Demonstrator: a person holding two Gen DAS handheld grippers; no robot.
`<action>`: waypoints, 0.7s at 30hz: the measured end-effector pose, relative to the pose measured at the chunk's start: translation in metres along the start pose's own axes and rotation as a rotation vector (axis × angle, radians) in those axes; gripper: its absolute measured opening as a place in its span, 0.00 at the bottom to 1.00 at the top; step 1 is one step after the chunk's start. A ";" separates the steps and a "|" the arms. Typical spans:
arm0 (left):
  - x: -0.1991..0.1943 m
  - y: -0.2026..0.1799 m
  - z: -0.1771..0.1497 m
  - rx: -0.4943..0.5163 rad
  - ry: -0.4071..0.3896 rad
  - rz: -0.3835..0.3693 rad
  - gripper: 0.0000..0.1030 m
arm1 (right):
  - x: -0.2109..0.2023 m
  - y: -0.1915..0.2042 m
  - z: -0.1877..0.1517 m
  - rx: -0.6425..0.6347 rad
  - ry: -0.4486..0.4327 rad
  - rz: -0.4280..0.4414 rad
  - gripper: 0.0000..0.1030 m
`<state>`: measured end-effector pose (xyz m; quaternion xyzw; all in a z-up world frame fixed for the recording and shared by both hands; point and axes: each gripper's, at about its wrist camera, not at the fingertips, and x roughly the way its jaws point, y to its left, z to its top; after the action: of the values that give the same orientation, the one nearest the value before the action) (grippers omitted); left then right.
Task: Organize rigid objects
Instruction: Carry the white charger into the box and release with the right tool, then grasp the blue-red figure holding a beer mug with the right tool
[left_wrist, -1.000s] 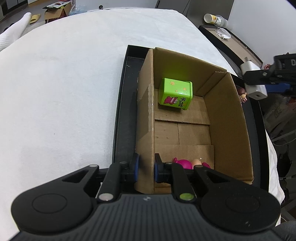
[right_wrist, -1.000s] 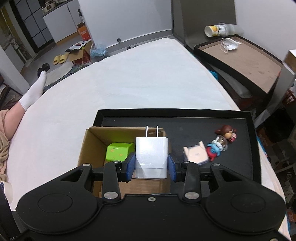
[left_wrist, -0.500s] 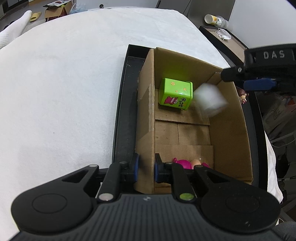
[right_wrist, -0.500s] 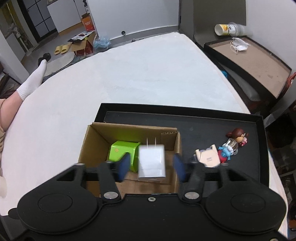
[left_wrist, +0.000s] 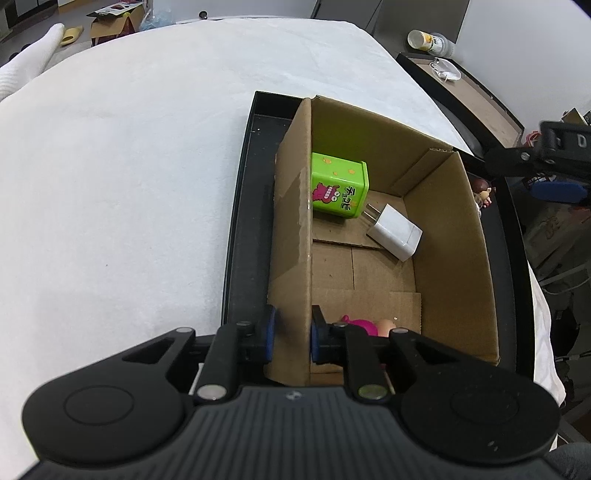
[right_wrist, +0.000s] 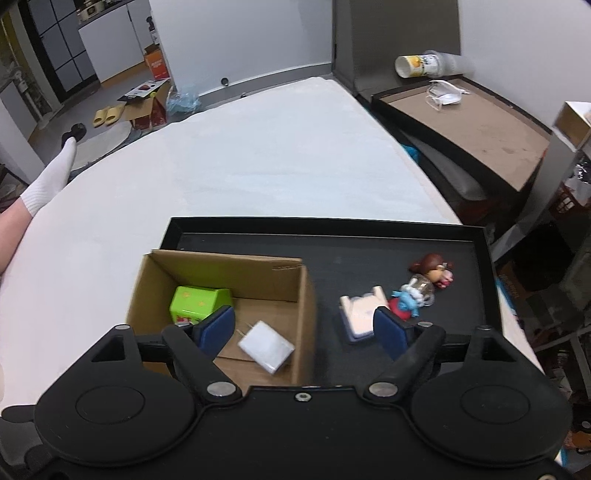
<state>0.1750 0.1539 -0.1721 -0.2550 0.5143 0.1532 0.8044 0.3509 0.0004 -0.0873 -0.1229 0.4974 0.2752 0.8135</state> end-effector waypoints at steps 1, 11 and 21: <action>0.000 0.000 0.000 0.000 0.000 0.001 0.17 | -0.001 -0.003 0.000 0.005 -0.003 -0.001 0.80; 0.000 -0.003 0.000 0.003 0.000 0.017 0.16 | 0.003 -0.040 -0.006 0.059 0.006 -0.008 0.81; 0.001 -0.009 0.000 0.017 0.001 0.048 0.16 | 0.013 -0.071 -0.014 0.089 0.006 -0.009 0.80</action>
<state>0.1802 0.1466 -0.1707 -0.2356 0.5222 0.1679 0.8023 0.3859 -0.0604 -0.1102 -0.0899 0.5110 0.2487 0.8179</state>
